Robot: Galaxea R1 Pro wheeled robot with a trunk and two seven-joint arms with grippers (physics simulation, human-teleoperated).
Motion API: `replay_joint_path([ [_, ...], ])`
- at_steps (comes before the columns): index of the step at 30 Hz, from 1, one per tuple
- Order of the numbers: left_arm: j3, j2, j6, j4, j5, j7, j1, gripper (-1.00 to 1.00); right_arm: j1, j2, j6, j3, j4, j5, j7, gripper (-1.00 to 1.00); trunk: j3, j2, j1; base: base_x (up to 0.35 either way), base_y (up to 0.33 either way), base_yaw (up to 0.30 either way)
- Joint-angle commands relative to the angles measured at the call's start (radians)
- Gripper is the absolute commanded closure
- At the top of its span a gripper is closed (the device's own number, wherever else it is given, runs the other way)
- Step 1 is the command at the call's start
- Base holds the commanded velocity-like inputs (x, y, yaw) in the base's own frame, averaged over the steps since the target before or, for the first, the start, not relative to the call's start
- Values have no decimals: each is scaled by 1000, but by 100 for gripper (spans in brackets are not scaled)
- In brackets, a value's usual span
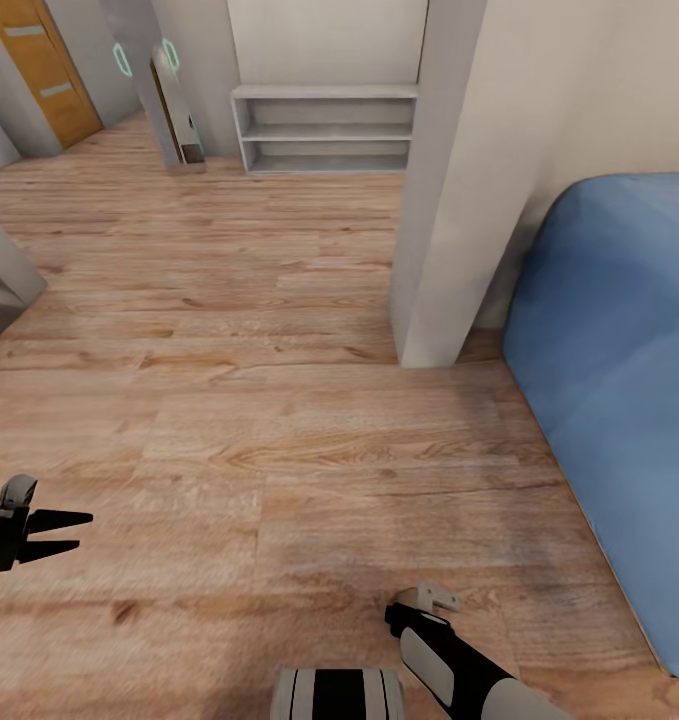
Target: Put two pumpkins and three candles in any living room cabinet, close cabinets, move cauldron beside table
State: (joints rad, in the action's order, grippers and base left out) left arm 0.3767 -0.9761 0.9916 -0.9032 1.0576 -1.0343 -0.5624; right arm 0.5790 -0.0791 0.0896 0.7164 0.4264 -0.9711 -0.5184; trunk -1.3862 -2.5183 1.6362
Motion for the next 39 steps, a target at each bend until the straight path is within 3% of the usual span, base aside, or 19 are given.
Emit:
replay_joint_path([
  [1, 5, -1, 4, 1, 4, -5, -2, -100, 1, 1, 5, 8, 2, -2, -8, -100, -1, 0, 0, 0, 0, 0],
  [28, 5, -1, 4, 3, 4, -7, -2, -100, 1, 1, -7, 8, 2, -4, -8, -100, -8, -1, 1, 0, 0, 0],
  [29, 5, -1, 4, 3, 4, -7, -2, -100, 1, 1, -7, 8, 2, -4, -8, 100, -8, -1, 1, 0, 0, 0],
  [39, 17, 1, 4, 3, 4, -8, -1, -100, 1, 1, -8, 8, 2, -3, -8, 100, -8, -1, 1, 0, 0, 0],
])
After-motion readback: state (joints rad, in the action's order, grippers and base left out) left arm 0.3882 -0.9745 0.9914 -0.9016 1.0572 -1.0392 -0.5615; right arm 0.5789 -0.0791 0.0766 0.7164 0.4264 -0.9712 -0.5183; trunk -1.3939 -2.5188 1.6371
